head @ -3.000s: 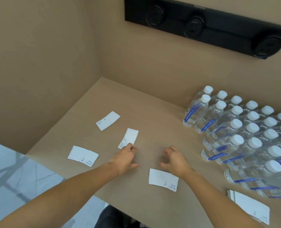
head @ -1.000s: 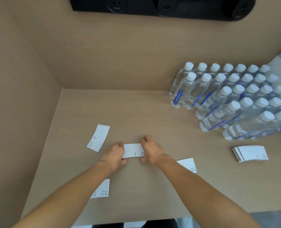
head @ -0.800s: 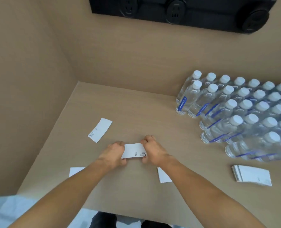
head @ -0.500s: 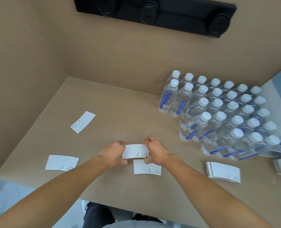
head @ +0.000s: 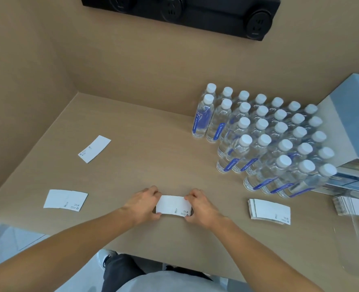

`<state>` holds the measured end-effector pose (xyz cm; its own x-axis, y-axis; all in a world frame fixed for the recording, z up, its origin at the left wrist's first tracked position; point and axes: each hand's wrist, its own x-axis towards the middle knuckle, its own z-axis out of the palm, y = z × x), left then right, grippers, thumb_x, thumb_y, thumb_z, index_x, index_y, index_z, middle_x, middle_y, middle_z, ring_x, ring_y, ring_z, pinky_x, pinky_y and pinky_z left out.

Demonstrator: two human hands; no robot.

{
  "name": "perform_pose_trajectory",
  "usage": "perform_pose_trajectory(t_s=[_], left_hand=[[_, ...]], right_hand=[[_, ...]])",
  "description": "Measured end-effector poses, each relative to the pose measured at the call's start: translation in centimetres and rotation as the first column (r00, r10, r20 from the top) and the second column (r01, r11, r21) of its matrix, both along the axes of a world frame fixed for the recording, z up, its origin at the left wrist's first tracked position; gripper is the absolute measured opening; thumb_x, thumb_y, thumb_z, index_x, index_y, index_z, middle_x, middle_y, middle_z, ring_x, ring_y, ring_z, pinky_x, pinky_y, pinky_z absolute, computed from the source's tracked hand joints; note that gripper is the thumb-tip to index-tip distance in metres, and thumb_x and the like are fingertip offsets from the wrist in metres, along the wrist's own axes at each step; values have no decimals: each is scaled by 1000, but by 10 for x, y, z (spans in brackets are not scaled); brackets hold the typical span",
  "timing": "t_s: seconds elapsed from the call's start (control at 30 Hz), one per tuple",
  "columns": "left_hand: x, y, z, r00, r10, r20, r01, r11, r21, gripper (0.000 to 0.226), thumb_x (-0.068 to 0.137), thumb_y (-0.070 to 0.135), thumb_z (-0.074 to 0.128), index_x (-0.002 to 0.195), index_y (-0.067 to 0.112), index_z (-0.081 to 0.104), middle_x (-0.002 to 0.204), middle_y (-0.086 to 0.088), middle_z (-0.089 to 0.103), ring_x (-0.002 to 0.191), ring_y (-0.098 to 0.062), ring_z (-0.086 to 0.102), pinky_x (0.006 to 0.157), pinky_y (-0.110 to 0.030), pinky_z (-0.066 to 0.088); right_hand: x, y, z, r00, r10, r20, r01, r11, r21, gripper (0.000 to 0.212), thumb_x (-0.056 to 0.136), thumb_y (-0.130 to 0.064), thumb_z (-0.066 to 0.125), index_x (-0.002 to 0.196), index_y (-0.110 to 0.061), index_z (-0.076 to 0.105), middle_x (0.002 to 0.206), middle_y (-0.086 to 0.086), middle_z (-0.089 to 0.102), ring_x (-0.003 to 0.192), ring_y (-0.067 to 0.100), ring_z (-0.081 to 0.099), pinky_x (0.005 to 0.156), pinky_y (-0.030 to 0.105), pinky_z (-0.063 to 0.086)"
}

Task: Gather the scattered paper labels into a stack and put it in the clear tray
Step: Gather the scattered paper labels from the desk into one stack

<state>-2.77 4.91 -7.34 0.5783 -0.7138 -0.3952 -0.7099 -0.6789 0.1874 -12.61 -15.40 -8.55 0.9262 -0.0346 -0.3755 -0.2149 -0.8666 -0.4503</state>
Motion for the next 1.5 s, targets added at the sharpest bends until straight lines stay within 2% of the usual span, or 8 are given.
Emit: perform_pose_trajectory(t_s=[0.13, 0.3, 0.5, 0.9, 1.0, 1.1, 1.3, 1.5], left_hand=[[-6, -1, -6, 999, 30, -12, -29, 999, 45, 52, 90, 45, 59, 130, 14, 50, 134, -4, 45, 116, -25, 54, 97, -38, 48], [-8, -8, -6, 999, 53, -6, -52, 997, 57, 54, 86, 41, 63, 129, 12, 48, 130, -6, 46, 113, -26, 56, 93, -38, 50], [-7, -11, -8, 995, 84, -52, -81, 995, 64, 47, 82, 39, 68, 119, 12, 56, 127, -4, 46, 110, -25, 56, 91, -37, 50], [-7, -9, -5, 986, 141, -89, -137, 989, 47, 56, 80, 36, 72, 124, 9, 51, 130, -8, 43, 112, -28, 54, 92, -37, 48], [-6, -3, 2, 981, 149, -121, -144, 988, 49, 62, 79, 38, 75, 127, 8, 48, 130, -9, 41, 112, -30, 53, 92, -37, 48], [-3, 15, 10, 979, 157, -130, -150, 987, 60, 64, 82, 34, 74, 131, 6, 45, 133, -12, 40, 114, -31, 52, 96, -39, 48], [15, 89, 19, 959, 277, -65, -271, 958, 93, 64, 85, 27, 73, 136, 4, 43, 139, -14, 38, 117, -33, 49, 100, -40, 46], [51, 191, 25, 912, 407, 53, -410, 898, 157, 63, 81, 32, 72, 134, 12, 45, 132, -8, 44, 114, -29, 55, 89, -41, 51]], right_hand=[[-5, 2, -5, 999, 19, 48, -18, 1000, -19, 42, 80, -23, 66, 117, -9, 53, 123, 1, 39, 119, 18, 39, 96, 26, 44], [-9, 0, -8, 995, 18, 94, -18, 1000, -4, 45, 77, -21, 65, 119, -11, 54, 129, 2, 41, 124, 17, 36, 98, 22, 41], [-5, 2, -5, 998, -28, 57, 28, 1000, 0, 40, 80, -21, 67, 118, -11, 59, 122, 5, 52, 121, 22, 43, 98, 29, 44], [4, 0, -6, 999, 47, -13, -48, 997, -55, 43, 79, -26, 69, 116, -11, 56, 123, 5, 46, 122, 21, 41, 101, 26, 41], [6, 3, -2, 998, 57, -19, -58, 994, -88, 61, 71, -38, 73, 123, -12, 52, 126, 1, 43, 124, 20, 36, 102, 27, 41], [19, 15, 5, 997, 62, 48, -56, 992, -116, 78, 68, -53, 71, 130, -13, 48, 132, 0, 39, 126, 21, 30, 104, 29, 41], [76, 92, 18, 967, 214, 136, -209, 976, -53, 61, 79, -45, 70, 127, -12, 52, 131, 3, 43, 126, 23, 34, 104, 30, 41], [115, 191, 25, 936, 337, 106, -333, 941, -54, 54, 84, -40, 66, 127, -12, 50, 133, 4, 41, 127, 21, 34, 100, 34, 45]])
